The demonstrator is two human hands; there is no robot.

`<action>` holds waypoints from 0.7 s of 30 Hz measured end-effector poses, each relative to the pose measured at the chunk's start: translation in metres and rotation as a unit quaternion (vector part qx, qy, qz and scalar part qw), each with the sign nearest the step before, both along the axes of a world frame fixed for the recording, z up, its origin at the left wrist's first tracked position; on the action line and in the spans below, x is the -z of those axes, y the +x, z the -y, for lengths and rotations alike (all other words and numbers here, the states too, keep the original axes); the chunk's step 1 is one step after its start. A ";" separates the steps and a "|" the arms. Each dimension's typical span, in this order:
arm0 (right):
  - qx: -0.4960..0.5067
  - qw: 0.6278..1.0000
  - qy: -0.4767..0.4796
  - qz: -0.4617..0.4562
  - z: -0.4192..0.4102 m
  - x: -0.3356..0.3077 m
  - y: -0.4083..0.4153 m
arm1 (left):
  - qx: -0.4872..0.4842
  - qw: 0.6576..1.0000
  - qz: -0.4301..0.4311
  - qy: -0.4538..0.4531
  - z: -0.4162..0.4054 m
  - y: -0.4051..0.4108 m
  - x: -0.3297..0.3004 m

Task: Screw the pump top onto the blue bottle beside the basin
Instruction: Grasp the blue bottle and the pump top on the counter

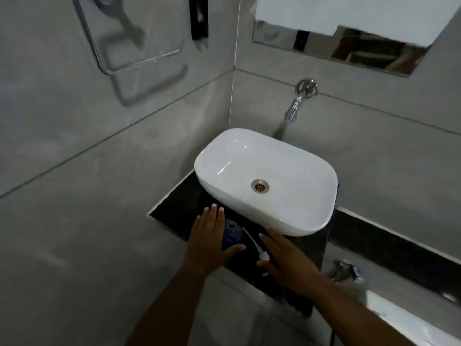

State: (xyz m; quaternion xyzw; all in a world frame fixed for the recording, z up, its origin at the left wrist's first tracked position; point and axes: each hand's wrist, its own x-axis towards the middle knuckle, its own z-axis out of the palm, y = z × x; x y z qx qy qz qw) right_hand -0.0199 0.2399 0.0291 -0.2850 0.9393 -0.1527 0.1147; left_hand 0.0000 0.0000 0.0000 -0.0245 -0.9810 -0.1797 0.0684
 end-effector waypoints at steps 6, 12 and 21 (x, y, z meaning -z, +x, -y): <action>0.073 0.996 0.031 0.030 0.003 0.029 -0.005 | -0.024 0.997 0.039 0.068 -0.008 -0.008 0.032; 0.164 0.985 0.009 0.056 0.018 0.054 -0.009 | -0.050 0.986 0.005 0.158 -0.017 -0.011 0.045; 0.272 0.957 -0.089 0.043 0.020 0.053 -0.011 | -0.058 0.993 -0.015 0.098 -0.013 -0.014 0.047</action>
